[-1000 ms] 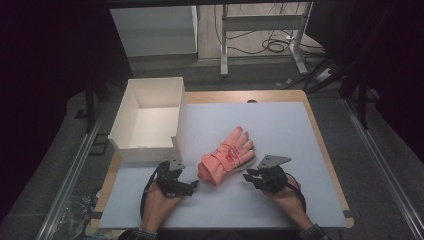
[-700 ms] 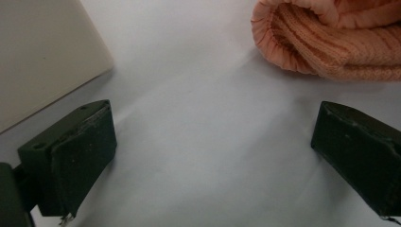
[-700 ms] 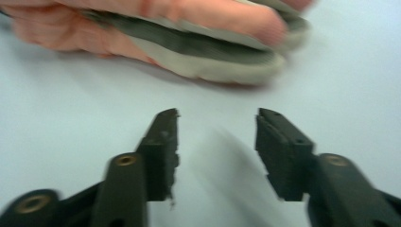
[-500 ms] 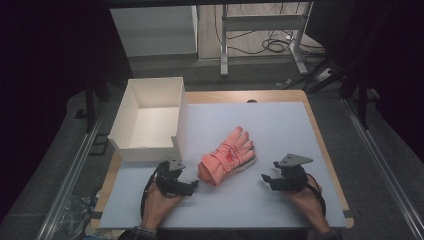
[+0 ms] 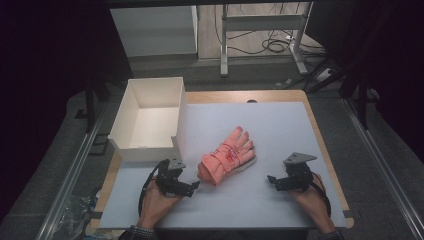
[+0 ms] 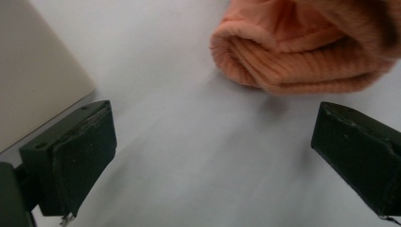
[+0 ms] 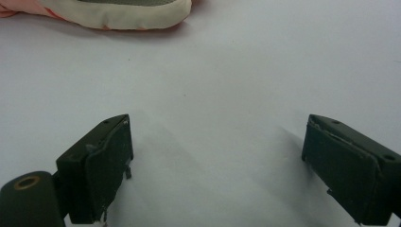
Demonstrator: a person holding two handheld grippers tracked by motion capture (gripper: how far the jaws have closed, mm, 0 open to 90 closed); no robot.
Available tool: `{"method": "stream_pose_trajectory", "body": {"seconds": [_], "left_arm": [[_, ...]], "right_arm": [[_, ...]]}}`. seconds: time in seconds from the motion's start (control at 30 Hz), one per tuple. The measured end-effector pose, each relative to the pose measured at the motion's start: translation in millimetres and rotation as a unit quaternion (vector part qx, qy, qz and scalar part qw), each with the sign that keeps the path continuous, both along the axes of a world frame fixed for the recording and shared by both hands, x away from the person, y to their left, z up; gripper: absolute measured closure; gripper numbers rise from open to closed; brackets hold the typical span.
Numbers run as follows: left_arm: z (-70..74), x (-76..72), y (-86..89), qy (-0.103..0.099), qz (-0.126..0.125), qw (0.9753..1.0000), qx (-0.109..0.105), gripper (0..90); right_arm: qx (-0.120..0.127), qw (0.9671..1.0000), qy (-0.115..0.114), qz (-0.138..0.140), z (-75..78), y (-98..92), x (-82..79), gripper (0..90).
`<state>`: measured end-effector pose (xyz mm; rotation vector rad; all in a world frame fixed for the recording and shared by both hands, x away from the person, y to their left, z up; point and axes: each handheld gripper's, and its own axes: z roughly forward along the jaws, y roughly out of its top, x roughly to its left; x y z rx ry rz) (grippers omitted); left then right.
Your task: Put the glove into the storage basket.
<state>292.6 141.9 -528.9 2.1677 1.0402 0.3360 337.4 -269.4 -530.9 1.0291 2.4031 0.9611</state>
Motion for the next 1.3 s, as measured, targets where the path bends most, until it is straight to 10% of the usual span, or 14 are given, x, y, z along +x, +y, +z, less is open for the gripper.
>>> {"method": "stream_pose_trajectory", "body": {"seconds": [0.7, 1.3], "left_arm": [[53.5, -1.2, -28.4, 0.009, -0.060, 0.9980, 0.017, 0.0], [73.6, 39.5, -89.4, 0.007, -0.089, 0.9944, 0.056, 0.0]], "right_arm": [[0.003, 1.0000, 0.000, 0.000, -0.7, -0.7, -0.1, 9.8], [0.005, 1.0000, 0.000, 0.000, -0.9, -0.9, -0.2, 9.9]]}}
